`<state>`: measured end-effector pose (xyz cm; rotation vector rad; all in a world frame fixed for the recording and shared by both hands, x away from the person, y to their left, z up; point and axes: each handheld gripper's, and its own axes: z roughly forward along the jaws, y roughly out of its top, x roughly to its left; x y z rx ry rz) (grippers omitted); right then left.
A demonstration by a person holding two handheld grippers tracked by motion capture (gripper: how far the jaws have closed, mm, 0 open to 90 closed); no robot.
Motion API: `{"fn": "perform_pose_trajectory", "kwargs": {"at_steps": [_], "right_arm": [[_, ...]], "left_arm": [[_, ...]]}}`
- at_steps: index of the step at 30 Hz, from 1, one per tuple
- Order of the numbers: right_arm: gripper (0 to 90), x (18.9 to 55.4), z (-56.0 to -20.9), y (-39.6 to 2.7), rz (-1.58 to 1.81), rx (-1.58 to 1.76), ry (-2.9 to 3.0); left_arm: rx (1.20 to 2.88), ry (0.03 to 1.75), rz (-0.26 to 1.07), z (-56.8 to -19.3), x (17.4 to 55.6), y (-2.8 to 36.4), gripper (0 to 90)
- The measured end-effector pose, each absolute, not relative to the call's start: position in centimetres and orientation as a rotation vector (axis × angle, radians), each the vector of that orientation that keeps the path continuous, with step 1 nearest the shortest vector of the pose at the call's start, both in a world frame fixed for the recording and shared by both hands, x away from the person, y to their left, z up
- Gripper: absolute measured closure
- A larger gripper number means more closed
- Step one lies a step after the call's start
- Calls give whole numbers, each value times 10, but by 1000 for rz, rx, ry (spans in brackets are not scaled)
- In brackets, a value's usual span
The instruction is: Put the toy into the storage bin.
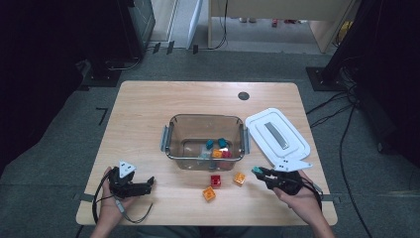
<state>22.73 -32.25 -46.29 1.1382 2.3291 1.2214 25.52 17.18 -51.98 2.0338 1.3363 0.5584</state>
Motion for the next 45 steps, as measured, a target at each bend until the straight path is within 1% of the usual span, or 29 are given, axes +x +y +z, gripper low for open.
{"fn": "perform_pose_trajectory", "kwargs": {"at_steps": [7,17,29,34,45], "right_arm": [[762,241,-438,-329,1229,1155,2288],[762,258,-407,-322,1205,1146,2287],[762,281,-375,-294,1222,1106,2296],[762,288,-370,-275,1228,1072,2325],[753,307,-377,-243,1204,1091,2400]], "left_arm": [[2031,1337,558,-520,255,172,0],[2032,1337,558,-520,255,172,0],[2030,1337,559,-520,255,172,0],[2033,1336,558,-520,255,172,0],[2030,1336,560,-520,256,171,0]]}}
